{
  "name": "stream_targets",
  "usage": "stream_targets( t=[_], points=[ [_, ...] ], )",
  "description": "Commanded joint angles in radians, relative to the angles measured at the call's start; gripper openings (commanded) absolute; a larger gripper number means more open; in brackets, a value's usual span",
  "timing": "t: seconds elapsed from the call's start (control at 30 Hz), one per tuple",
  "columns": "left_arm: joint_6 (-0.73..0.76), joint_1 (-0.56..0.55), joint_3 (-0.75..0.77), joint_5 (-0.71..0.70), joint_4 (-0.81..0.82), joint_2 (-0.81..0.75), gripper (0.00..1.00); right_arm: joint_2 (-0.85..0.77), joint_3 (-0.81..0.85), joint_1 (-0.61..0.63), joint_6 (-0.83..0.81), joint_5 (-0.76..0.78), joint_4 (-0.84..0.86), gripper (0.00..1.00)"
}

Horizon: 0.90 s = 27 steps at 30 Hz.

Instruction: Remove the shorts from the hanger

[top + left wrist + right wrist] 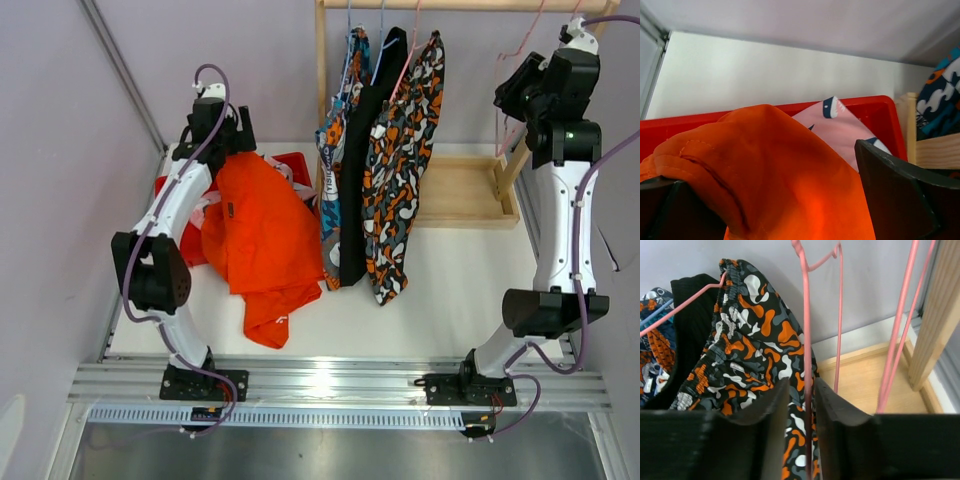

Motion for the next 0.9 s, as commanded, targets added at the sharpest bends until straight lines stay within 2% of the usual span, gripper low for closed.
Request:
stream_targets(
  t=[0.0, 0.17, 0.27, 0.33, 0.4, 0.5, 0.57, 0.73, 0.87],
  points=[
    [-0.029, 0.027, 0.084, -0.059, -0.074, 0.061, 0.99, -0.060, -0.017, -0.012, -0.005, 0.006, 0.029, 0.42],
    [-0.038, 0.028, 0.101, -0.084, -0.120, 0.022, 0.99, -0.080, -0.044, -0.021, -0.004, 0.009, 0.037, 0.40],
    [-0.026, 0.028, 0.095, -0.115, -0.114, -0.055, 0.99, -0.080, -0.042, -0.022, -0.001, 0.006, 0.034, 0.42],
    [0.009, 0.030, 0.146, -0.139, -0.133, -0.052, 1.00, -0.083, -0.047, -0.024, 0.001, 0.006, 0.032, 0.47],
    [0.022, 0.040, 0.217, -0.174, -0.209, -0.009, 0.99, -0.091, -0.056, -0.027, 0.004, 0.009, 0.031, 0.59],
    [-0.010, 0.063, 0.371, -0.181, -0.367, 0.133, 0.99, -0.105, -0.066, -0.027, 0.010, 0.008, 0.029, 0.76],
    [-0.024, 0.085, 0.371, -0.211, -0.372, 0.177, 0.99, -0.122, -0.068, -0.027, 0.010, 0.005, 0.022, 0.82],
    [-0.064, 0.166, 0.380, -0.254, -0.352, 0.215, 0.99, -0.194, -0.117, -0.025, 0.014, -0.005, 0.017, 0.86],
    [-0.066, 0.183, 0.641, -0.280, -0.490, 0.331, 0.99, -0.273, -0.178, -0.012, 0.025, -0.009, 0.031, 0.89]
  ],
)
